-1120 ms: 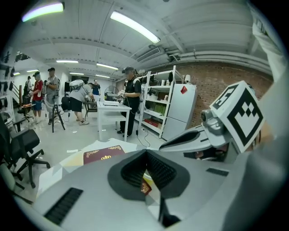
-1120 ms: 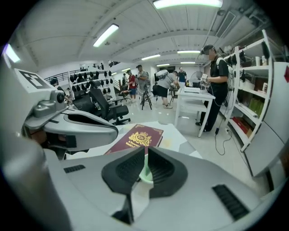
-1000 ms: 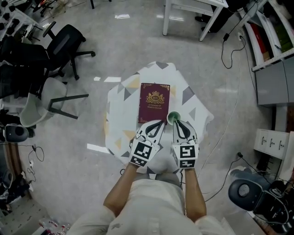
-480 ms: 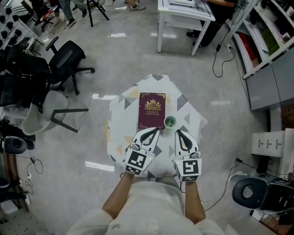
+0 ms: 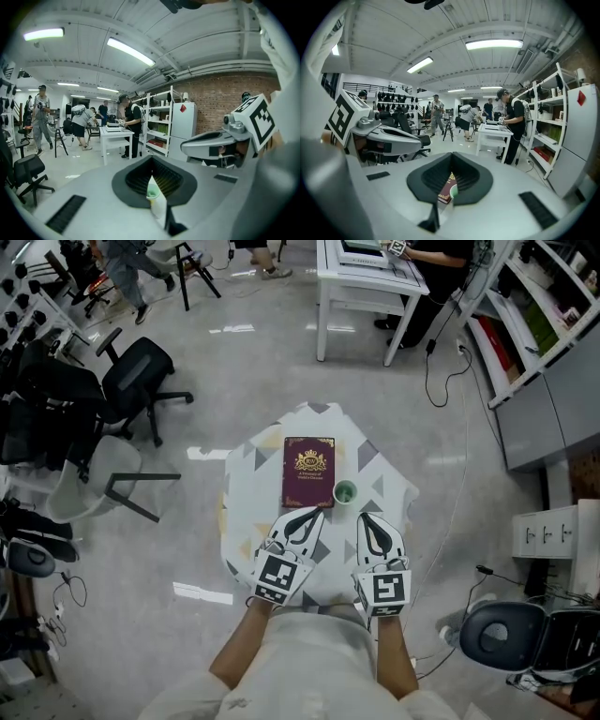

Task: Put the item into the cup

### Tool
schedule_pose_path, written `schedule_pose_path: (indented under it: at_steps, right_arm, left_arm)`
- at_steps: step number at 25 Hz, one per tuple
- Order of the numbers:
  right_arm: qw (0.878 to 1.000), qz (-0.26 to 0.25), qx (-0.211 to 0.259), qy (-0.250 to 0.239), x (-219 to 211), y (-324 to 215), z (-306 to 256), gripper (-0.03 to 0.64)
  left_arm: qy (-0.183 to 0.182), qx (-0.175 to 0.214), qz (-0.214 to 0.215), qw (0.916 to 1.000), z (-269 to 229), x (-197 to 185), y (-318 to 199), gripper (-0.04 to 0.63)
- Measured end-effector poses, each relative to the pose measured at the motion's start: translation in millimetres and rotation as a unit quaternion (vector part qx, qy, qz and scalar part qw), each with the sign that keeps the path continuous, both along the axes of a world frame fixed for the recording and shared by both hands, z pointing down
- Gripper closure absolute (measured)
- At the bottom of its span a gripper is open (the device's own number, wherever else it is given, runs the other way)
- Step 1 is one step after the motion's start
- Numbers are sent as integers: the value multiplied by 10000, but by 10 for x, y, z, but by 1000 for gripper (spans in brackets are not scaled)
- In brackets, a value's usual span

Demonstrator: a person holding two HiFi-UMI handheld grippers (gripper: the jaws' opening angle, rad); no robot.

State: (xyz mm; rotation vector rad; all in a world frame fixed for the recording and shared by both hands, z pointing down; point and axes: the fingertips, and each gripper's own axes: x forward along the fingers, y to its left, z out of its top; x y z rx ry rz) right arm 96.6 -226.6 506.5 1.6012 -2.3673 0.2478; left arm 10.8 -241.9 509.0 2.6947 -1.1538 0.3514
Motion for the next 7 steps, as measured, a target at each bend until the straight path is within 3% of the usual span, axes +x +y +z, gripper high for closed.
schedule_pose_path:
  at_steps: [7]
  right_arm:
    - [10000,65,4,74,2,3,-60,611]
  left_arm:
    - [13,62,-17,10000,-47,-32,7,583]
